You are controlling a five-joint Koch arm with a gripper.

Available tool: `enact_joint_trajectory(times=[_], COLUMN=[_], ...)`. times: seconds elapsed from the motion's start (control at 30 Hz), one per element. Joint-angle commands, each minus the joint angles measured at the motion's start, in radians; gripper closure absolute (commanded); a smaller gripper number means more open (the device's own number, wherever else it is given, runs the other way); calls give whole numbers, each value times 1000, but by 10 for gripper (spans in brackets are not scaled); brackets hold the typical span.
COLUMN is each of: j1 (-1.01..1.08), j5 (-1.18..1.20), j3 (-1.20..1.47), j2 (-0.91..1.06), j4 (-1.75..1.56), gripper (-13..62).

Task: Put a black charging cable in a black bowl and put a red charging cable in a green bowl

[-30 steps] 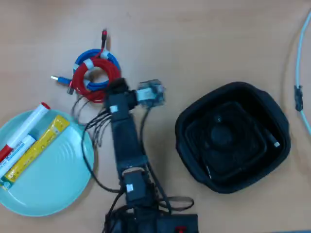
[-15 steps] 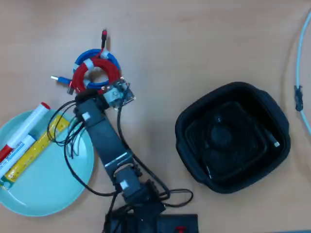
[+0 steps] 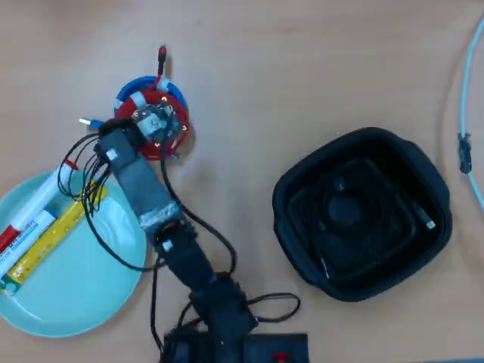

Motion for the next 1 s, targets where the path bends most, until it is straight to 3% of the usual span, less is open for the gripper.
enact_joint_trajectory(times=[0.0,0.43,0.83,0.9,0.97], j1=[28,69,69,69,69], j5=[84,385,460,451,439], j3=[-87,-91,-118,-129,-127], j2=[-6,-63,-126,-129,-129], j4=[-40,92,140,141,141], gripper=[176,180,184,202,275])
